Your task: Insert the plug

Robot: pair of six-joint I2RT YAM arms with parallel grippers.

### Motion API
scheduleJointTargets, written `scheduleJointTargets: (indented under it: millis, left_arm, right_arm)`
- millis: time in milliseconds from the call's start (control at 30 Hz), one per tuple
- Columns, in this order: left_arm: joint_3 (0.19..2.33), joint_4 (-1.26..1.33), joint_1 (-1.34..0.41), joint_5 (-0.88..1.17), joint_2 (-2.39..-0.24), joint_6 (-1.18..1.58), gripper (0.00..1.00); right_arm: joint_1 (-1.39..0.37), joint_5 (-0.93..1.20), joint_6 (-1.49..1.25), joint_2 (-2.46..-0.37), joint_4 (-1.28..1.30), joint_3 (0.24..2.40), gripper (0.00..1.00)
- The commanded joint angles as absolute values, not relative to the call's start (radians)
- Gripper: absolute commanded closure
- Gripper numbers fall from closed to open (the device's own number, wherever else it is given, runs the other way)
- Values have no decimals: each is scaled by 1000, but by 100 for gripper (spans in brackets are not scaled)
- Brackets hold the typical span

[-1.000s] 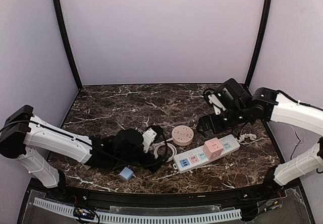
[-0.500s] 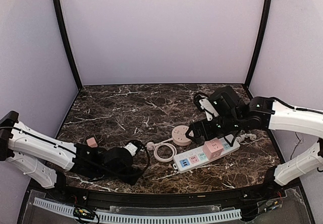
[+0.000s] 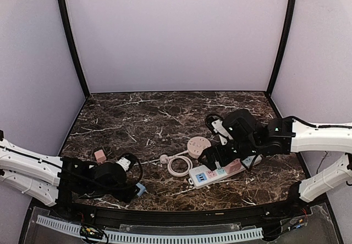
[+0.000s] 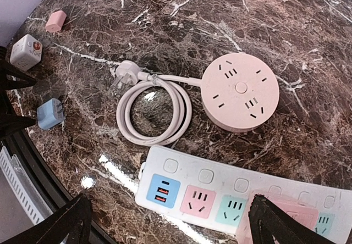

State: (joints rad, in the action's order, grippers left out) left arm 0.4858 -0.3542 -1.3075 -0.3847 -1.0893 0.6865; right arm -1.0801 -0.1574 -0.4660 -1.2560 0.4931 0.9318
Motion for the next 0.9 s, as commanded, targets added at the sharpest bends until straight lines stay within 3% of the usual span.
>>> scheduleJointTargets:
  millis: [0, 133, 433, 567, 667, 867]
  left_arm:
    - [466, -389, -1312, -341, -1074, 709, 19]
    - [490, -440, -1329, -391, -1077, 736, 20]
    - [504, -831, -1331, -797, -910, 1144, 12]
    - [473, -921, -1331, -872, -748, 1261, 10]
    - [451, -960, -1331, -898, -672, 1289, 2]
    - [439, -1112, -1330, -977, -581, 1501, 1]
  right_arm:
    - [-1126, -187, -502, -1205, 448, 895, 1]
    - [-1157, -202, -523, -1181, 448, 873, 1]
    - [-1247, -252, -573, -1176, 442, 850, 1]
    - [-1283, -270, -583, -1185, 421, 842, 1]
    - [-1296, -277, -583, -1194, 401, 833, 1]
    - [-1322, -290, -579, -1206, 374, 829, 1]
